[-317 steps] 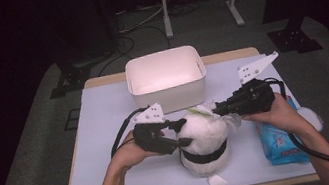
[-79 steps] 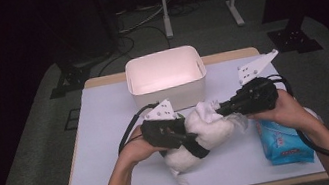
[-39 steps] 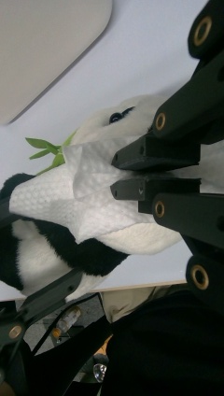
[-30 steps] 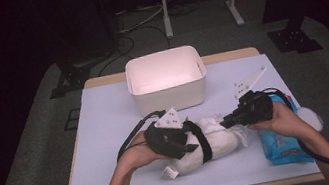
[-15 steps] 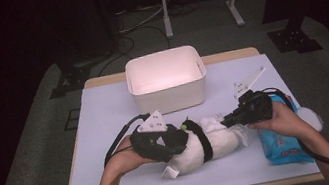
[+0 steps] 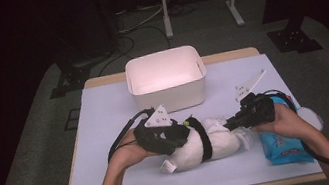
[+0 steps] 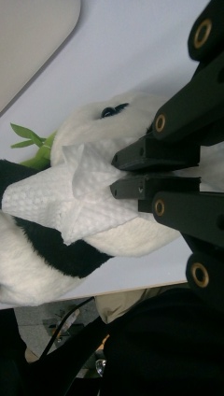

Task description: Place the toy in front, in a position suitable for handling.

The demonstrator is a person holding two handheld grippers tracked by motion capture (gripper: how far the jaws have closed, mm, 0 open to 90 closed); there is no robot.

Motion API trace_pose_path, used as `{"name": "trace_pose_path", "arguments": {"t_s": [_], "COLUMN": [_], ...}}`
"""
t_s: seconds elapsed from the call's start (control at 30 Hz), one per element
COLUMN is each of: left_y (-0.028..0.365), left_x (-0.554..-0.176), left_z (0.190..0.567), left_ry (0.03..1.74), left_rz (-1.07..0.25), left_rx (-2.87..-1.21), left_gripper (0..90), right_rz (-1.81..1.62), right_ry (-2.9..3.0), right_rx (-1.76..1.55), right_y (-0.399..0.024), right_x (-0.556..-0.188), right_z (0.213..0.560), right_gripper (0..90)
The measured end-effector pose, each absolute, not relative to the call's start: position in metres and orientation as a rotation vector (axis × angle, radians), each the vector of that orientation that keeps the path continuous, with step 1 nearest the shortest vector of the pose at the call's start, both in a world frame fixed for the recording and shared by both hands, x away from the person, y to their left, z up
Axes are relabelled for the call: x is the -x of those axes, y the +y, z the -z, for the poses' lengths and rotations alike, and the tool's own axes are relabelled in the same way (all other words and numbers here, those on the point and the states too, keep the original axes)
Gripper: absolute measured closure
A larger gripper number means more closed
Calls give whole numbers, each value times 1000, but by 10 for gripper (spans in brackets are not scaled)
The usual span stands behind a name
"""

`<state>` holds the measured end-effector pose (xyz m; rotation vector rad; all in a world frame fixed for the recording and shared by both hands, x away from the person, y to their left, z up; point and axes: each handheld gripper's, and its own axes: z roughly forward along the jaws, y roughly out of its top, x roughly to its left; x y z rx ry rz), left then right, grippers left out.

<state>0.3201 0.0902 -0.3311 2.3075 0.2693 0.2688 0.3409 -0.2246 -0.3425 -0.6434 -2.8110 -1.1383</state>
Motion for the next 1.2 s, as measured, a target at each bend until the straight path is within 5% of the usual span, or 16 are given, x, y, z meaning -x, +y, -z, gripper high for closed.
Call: {"name": "trace_pose_path", "arguments": {"t_s": [0.87,1.2], "left_y": [99,103], "left_x": [-327,-320], "left_z": [336,332], "left_ry": [290,282], "left_rz": [-200,-168], "left_rx": [-2270,-2220], "left_gripper": [347,296], "right_rz": [1104,1099], "right_ry": [-2918,-2880], "right_rx": [485,534], "right_y": [-176,-192], "right_x": [-345,-348], "right_z": [324,336], "right_gripper": [845,850]}}
